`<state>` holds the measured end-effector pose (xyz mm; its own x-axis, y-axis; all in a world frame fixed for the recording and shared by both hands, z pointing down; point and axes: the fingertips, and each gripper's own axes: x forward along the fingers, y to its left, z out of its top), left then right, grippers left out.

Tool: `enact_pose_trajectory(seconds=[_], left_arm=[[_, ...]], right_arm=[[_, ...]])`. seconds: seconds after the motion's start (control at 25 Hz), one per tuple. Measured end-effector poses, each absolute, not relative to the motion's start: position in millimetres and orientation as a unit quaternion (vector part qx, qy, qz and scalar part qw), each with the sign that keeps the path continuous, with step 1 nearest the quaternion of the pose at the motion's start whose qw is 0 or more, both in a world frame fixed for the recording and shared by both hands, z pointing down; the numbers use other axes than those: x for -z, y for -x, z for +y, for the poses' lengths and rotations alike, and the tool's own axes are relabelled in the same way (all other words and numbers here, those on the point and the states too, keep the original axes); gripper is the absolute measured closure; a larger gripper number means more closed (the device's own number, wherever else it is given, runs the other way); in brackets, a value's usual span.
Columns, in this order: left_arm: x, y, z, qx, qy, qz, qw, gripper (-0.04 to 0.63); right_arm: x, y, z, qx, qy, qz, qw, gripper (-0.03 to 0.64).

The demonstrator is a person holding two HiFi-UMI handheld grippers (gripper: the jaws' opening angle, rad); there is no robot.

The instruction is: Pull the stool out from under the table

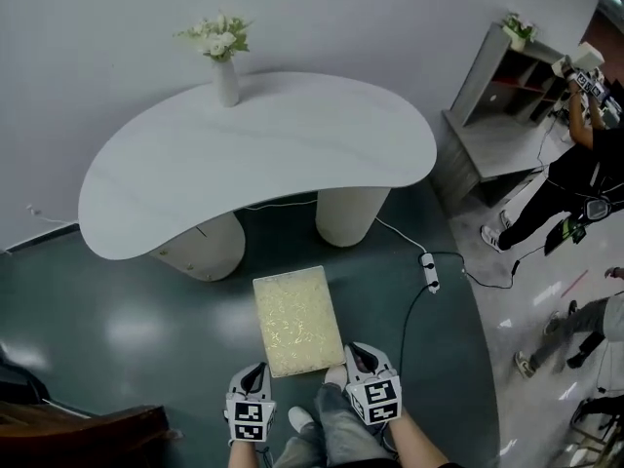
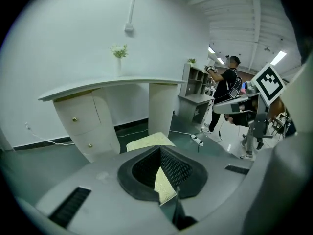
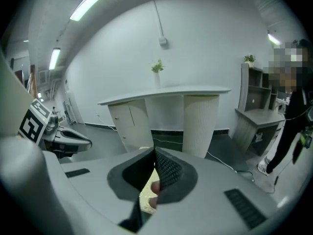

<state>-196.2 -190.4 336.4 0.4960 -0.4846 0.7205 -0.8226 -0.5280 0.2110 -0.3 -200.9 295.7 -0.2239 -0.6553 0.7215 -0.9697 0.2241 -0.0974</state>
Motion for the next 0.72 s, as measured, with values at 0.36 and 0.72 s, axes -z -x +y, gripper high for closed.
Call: enact_pose_trajectory(seconds=[0.36, 0.72], left_arm=[[-246.2, 194.6, -229.5, -0.268, -0.844, -0.412, 0.215, 0.583], [-161.4, 199.9, -246.8, -0.231, -0.862, -0.423, 0.157, 0.583]], right_arm=[[-201.5, 22.4, -228.4, -0.235, -0.559, -0.756, 0.246, 0.554], [-118.5, 31.2, -233.1, -0.194, -0.574, -0.767, 0.21, 0.555]])
